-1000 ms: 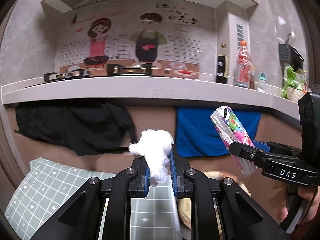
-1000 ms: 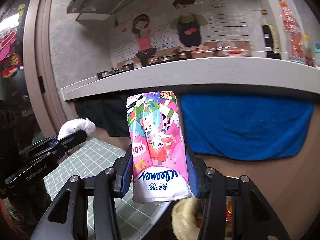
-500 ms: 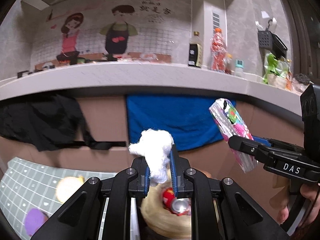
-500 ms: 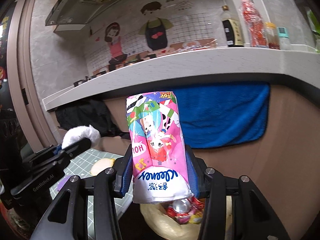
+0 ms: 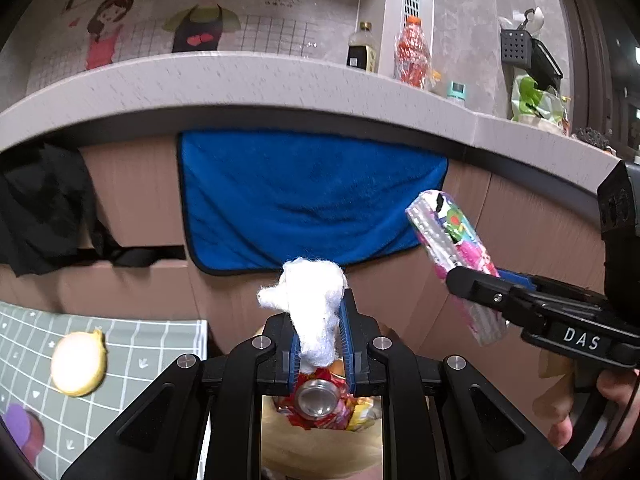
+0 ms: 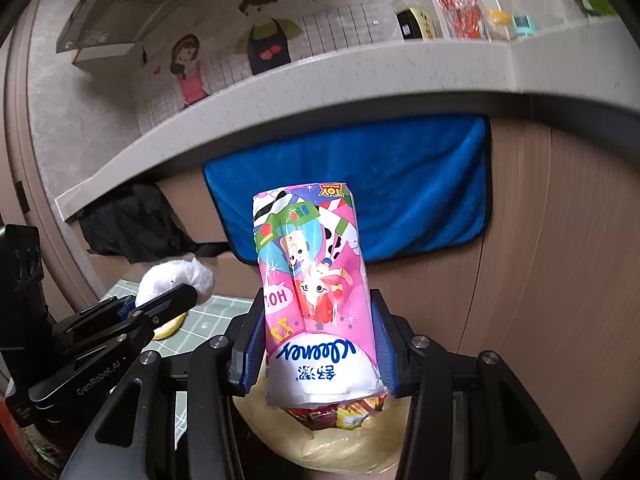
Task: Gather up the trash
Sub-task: 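Carry the white tissue and pink pack over the yellow bin and open both tools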
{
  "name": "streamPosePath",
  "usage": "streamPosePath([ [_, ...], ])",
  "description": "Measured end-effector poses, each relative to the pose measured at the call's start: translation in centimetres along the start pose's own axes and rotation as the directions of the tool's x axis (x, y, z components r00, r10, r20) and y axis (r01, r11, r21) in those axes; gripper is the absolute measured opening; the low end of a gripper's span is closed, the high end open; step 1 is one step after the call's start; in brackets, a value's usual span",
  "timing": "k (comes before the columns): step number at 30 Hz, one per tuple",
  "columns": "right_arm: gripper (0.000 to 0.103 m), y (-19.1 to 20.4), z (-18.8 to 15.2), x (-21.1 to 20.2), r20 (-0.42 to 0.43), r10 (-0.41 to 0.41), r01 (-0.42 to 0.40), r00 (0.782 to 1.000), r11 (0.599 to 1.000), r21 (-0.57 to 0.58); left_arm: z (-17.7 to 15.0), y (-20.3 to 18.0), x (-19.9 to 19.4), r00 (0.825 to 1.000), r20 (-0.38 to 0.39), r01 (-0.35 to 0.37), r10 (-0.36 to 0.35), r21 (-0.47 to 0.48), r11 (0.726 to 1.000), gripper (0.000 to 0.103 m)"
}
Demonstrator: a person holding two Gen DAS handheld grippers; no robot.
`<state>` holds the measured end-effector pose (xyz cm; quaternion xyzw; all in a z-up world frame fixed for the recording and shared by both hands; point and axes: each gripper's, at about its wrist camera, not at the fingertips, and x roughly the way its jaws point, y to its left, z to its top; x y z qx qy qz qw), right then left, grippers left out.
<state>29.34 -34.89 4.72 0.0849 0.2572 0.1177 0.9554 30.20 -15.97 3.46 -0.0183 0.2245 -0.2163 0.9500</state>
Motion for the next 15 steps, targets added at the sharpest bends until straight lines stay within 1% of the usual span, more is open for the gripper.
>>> streamPosePath([
  [8, 0.044, -1.2, -1.2, 3.1, -0.057, -0.002, 0.004, 0.998, 1.000, 0.031, -0.6, 0.8, 3.2, 0.998, -0.060, 0.019, -0.020, -0.016, 1.000, 0.017],
  [13, 0.044, -1.8, -2.0, 5.2, -0.095, -0.003, 0.008, 0.995, 0.999, 0.052, -1.0, 1.7, 5.0, 0.996, -0.084, 0.028, -0.030, -0.027, 0.999, 0.017],
  [15, 0.044, -2.1, -2.4, 6.1, -0.108, -0.004, 0.011, 0.994, 0.998, 0.059, -1.2, 2.1, 5.8, 0.993, -0.101, 0.057, -0.060, -0.037, 0.998, 0.017],
])
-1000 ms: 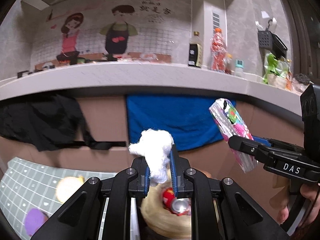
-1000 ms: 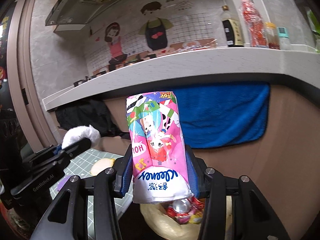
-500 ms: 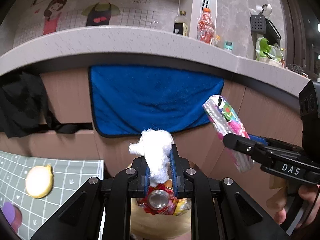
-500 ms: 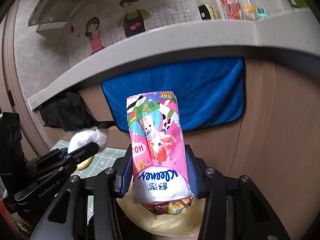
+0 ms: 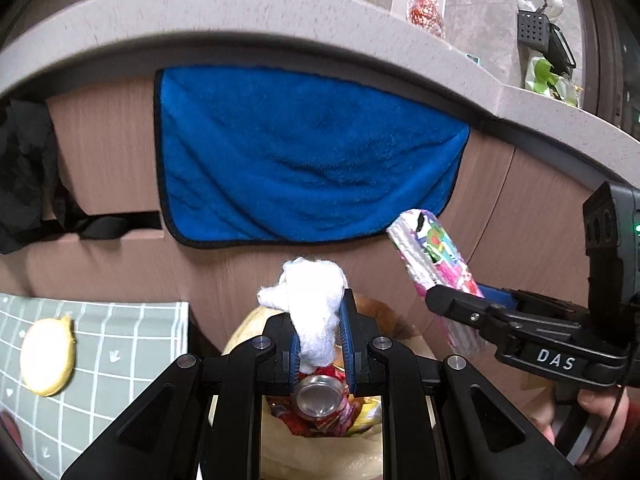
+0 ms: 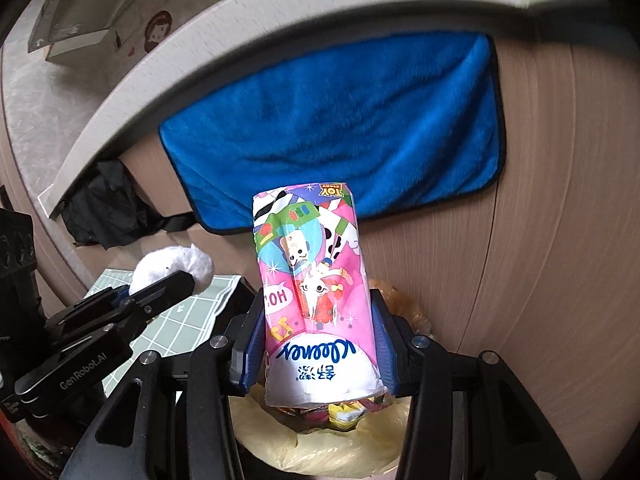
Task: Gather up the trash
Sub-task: 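Carry the white tissue and pink pack over the yellow bin and open both tools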
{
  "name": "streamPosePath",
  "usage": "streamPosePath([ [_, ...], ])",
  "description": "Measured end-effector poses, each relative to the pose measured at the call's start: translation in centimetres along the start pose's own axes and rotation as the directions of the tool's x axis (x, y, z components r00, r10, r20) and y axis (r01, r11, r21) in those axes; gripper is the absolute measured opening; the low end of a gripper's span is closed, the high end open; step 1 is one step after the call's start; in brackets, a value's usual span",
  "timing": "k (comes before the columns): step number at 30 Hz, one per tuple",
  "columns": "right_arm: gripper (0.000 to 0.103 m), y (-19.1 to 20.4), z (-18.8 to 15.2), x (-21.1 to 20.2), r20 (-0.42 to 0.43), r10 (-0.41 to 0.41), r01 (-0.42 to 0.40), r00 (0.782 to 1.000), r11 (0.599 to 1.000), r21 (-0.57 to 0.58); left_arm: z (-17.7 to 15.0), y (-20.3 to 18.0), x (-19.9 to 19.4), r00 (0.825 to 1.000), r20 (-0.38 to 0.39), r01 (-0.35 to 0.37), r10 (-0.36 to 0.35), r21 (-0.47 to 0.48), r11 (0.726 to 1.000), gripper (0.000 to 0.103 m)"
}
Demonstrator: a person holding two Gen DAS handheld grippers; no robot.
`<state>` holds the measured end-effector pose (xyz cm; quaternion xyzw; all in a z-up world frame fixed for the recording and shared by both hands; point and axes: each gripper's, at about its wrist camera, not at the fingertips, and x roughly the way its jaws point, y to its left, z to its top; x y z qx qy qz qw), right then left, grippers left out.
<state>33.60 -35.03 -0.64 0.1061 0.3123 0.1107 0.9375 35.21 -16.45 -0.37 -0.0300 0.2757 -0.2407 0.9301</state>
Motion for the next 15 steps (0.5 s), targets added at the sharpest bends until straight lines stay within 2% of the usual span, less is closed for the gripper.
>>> streamPosePath([
  [1, 0.046, -0.1, -0.1, 0.4, -0.004, -0.003, 0.003, 1.000, 1.000, -0.001, -0.1, 0.2, 0.5, 1.000, -0.014, 0.021, -0.021, -0.005, 1.000, 0.022],
  [3, 0.049, -0.1, -0.4, 1.3, -0.013, -0.049, 0.049, 0.999, 0.999, -0.016, -0.4, 1.0, 1.5, 0.996, -0.042, 0.072, -0.074, -0.031, 0.997, 0.043],
  [4, 0.049, -0.2, -0.6, 1.6, -0.015, -0.074, 0.074, 0.997, 0.997, -0.017, -0.5, 1.5, 2.1, 0.995, -0.060, 0.077, -0.080, -0.049, 0.996, 0.062],
  [5, 0.050, -0.2, -0.7, 1.9, -0.019, -0.089, 0.088, 0.996, 0.996, -0.014, -0.6, 1.8, 2.3, 0.994, -0.072, 0.074, -0.078, -0.055, 0.996, 0.066],
  [8, 0.050, -0.9, -1.1, 2.4, -0.034, -0.067, 0.068, 0.997, 0.997, 0.021, -0.5, 3.0, 2.3, 0.993, -0.100, 0.053, -0.061, -0.077, 0.996, 0.067],
  [11, 0.051, -0.9, -1.2, 1.9, -0.019, -0.048, 0.049, 0.999, 0.998, 0.047, -0.1, 4.3, 0.7, 0.995, -0.083, 0.040, -0.047, -0.087, 0.995, 0.069],
  [15, 0.053, -0.1, -0.9, 0.4, 0.008, -0.003, 0.002, 1.000, 0.999, 0.055, 0.2, 7.2, -3.3, 0.997, -0.053, -0.063, 0.059, -0.070, 0.996, 0.069],
])
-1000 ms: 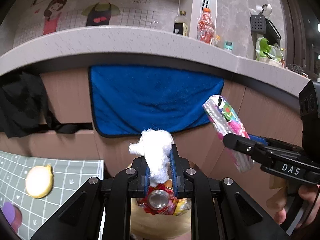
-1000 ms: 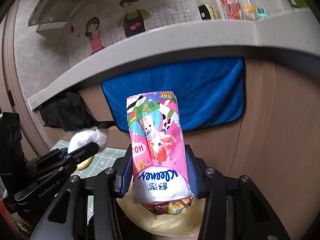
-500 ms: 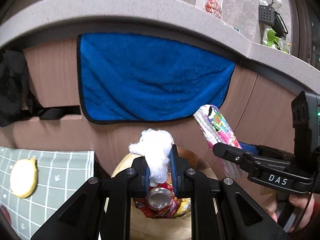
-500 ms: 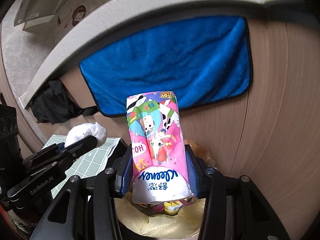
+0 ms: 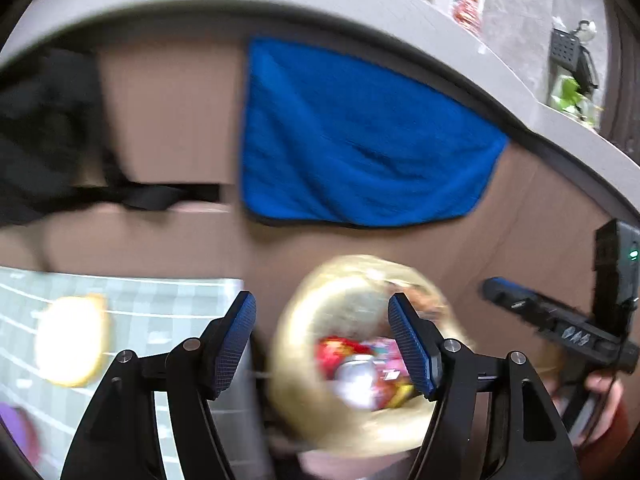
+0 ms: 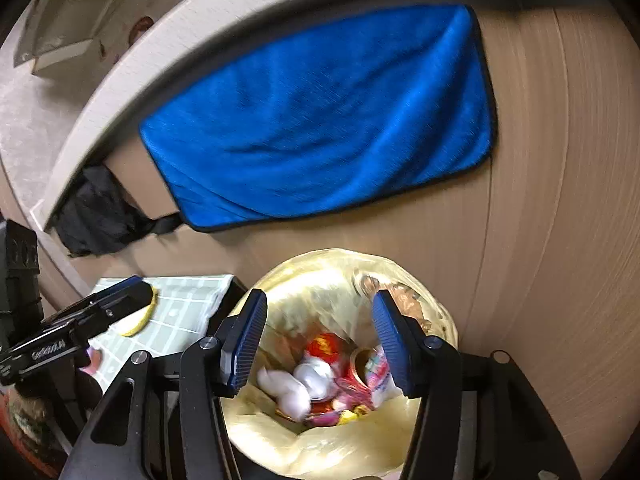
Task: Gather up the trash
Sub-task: 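Carry the white tissue and pink pack over the yellow bin and open both tools, then move the left tool to the purple sponge while the right tool reaches the yellow scrubber pad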
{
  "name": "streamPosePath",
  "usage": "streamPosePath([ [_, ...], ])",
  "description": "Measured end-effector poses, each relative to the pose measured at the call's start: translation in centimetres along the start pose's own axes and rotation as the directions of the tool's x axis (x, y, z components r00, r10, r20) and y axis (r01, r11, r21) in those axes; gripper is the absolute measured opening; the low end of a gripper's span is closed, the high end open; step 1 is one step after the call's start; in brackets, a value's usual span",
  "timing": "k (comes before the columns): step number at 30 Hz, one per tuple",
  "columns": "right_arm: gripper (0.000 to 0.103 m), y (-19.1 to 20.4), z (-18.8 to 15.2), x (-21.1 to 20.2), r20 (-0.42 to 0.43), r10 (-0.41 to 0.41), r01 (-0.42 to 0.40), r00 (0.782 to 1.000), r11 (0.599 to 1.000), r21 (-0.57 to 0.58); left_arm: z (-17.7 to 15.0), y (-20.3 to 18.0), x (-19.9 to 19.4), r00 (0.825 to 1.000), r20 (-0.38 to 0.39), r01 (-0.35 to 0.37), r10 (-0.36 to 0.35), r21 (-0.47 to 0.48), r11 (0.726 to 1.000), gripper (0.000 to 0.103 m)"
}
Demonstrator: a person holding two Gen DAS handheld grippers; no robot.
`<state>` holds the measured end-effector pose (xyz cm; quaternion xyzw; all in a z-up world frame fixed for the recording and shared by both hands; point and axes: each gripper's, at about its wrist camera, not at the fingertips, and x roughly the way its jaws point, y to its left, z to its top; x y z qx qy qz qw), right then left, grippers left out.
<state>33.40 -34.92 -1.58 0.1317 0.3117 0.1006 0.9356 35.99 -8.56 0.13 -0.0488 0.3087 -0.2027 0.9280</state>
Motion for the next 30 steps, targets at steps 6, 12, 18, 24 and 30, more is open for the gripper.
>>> streamPosePath([
  [6, 0.053, 5.0, -0.4, -1.5, 0.024, -0.012, 0.015, 1.000, 0.991, -0.131, -1.7, 7.7, -6.9, 0.984, 0.025, -0.175, 0.176, -0.028, 0.984, 0.069],
  [12, 0.053, 11.4, -0.8, -1.6, 0.047, 0.079, -0.068, 0.996, 0.974, -0.215, -5.2, 16.2, -12.5, 0.952, 0.004, -0.302, 0.306, -0.138, 0.943, 0.069],
  [18, 0.053, 17.3, -1.8, 1.0, -0.030, 0.137, -0.140, 0.990, 0.953, -0.270, -10.2, 23.8, -16.1, 0.954, -0.032, -0.293, 0.299, -0.323, 0.900, 0.069],
  [24, 0.053, 22.4, -3.3, 4.4, -0.116, 0.169, -0.198, 0.979, 0.928, -0.317, -13.3, 28.4, -15.5, 0.963, -0.111, -0.271, 0.247, -0.411, 0.871, 0.069],
  [30, 0.053, 25.9, -4.4, 9.3, -0.230, 0.209, -0.273, 0.950, 0.916, -0.295, -15.5, 29.4, -13.4, 0.967, -0.182, -0.239, 0.177, -0.413, 0.879, 0.069],
])
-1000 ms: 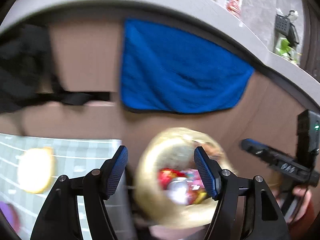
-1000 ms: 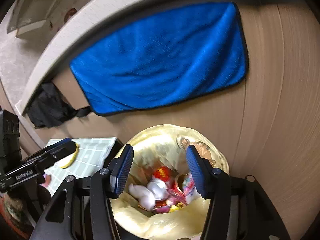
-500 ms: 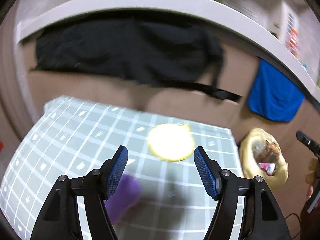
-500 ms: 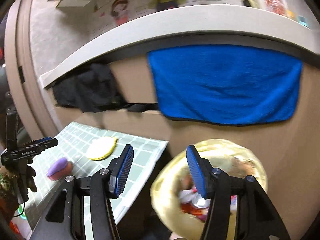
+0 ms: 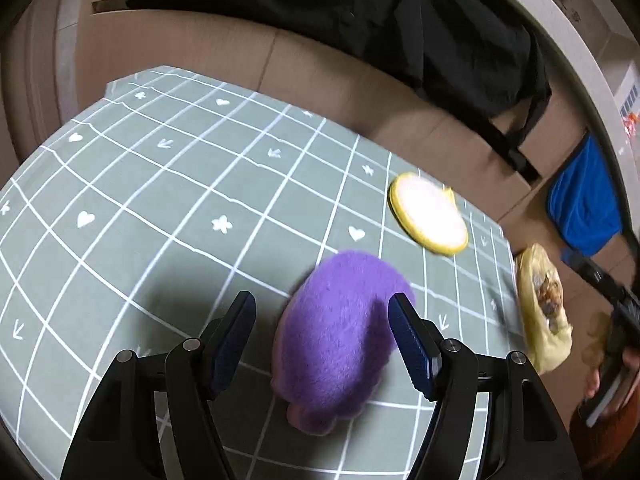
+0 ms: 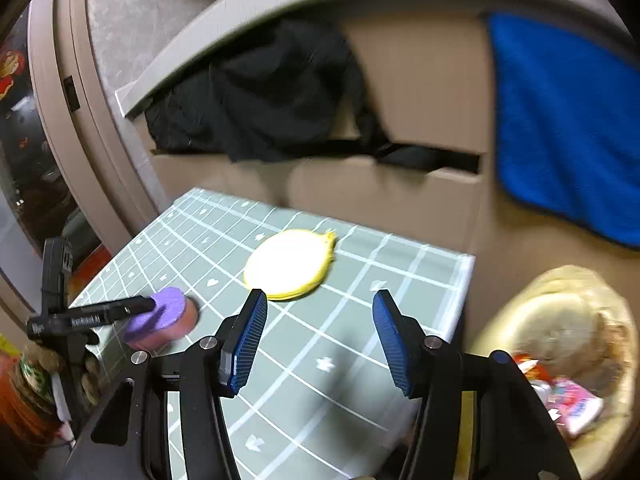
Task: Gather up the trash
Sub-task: 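Move the left tool to the purple sponge while the right tool reaches the yellow scrubber pad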
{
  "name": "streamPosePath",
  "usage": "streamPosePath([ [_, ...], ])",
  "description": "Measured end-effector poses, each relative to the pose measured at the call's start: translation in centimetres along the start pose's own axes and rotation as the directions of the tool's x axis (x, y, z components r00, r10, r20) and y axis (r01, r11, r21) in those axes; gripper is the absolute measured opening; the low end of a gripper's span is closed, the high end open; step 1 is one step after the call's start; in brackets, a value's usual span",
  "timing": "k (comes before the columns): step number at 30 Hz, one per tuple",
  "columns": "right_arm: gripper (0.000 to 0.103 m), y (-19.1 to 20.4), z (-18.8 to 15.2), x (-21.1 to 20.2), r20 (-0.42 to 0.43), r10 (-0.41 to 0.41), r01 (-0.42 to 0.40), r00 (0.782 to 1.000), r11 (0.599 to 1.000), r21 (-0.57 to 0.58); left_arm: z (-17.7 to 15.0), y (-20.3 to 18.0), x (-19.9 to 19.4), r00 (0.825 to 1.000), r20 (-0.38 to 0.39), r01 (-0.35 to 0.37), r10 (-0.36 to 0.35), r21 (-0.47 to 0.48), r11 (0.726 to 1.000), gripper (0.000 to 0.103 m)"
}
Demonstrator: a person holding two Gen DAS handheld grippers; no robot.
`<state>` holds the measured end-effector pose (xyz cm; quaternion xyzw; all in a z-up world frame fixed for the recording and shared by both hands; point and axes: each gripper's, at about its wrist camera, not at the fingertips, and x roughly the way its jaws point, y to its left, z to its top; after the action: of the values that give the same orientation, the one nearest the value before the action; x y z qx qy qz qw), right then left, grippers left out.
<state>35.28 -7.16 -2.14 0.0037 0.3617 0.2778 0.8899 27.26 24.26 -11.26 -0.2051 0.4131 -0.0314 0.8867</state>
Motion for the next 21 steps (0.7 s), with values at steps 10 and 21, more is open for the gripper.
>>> streamPosePath([
  [10, 0.039, 0.9, 3.0, 12.8, -0.142, -0.008, 0.005, 0.990, 1.000, -0.023, 0.1, -1.5, -1.8, 0.995, 0.084, 0.041, -0.050, 0.104, 0.994, 0.069],
  [21, 0.008, -0.8, 5.0, 17.1, -0.148, 0.089, -0.082, 0.985, 0.995, 0.052, 0.6, 0.2, -1.6, 0.994, 0.060, 0.091, -0.097, 0.086, 0.992, 0.069],
])
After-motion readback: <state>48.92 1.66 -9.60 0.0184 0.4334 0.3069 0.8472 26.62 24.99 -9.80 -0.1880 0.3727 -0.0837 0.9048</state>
